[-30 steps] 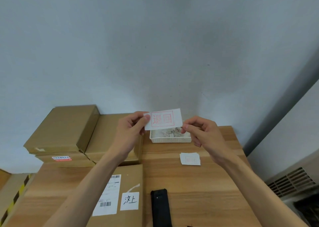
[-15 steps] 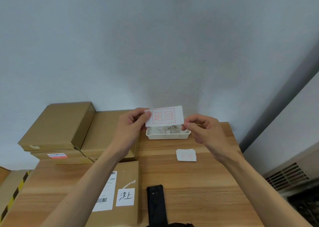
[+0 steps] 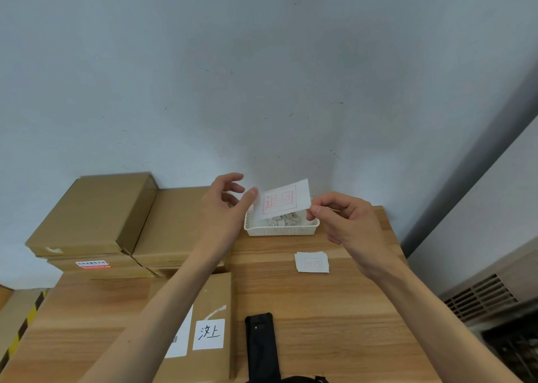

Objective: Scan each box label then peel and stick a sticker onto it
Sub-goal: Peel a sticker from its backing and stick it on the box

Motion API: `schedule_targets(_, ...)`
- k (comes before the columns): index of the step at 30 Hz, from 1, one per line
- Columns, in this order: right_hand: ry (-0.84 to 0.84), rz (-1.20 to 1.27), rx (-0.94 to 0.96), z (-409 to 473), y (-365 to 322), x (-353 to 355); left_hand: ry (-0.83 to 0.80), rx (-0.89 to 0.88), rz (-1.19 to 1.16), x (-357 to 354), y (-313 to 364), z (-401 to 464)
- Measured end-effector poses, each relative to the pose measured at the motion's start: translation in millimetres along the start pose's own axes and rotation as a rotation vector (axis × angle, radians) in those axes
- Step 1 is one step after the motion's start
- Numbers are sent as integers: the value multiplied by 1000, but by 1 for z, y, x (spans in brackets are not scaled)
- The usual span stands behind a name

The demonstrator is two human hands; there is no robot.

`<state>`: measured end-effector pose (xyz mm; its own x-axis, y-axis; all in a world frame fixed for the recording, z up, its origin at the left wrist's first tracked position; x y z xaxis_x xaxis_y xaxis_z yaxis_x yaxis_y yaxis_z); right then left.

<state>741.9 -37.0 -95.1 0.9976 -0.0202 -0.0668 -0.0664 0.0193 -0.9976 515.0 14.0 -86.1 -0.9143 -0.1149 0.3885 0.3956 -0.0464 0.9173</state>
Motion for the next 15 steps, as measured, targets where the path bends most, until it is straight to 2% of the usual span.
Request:
schedule_targets(2, 3, -9, 12, 0, 0, -1, 71, -187, 104, 5, 21, -6)
schedule_targets(3, 4, -14, 18, 0, 0, -2, 49, -296, 137, 2, 33, -11)
schedule_targets(5, 0, -34, 31, 0, 1, -4, -91, -492, 200, -14, 54, -23)
schedule_targets(7, -10, -68, 51, -1, -2, -7, -198, -616, 243, -28, 67, -35)
schedule_targets(10, -18, -92, 95, -3, -9, -10, -202, -682, 229, -34, 74, -41)
schedule_targets(15, -45, -140, 143, -6, -15, -15, -206, -654, 207, -33, 69, -39)
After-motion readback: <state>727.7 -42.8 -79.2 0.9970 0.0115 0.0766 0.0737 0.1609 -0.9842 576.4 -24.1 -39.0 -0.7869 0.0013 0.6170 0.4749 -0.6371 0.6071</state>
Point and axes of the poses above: each hand's wrist, its own z-axis towards the middle knuckle, its own x-axis out of the back of the hand, y = z × x, the point moved 9 cm from there along z, towards the middle knuckle, and after that the axes turned 1 degree about -y, right-handed, at the moved point
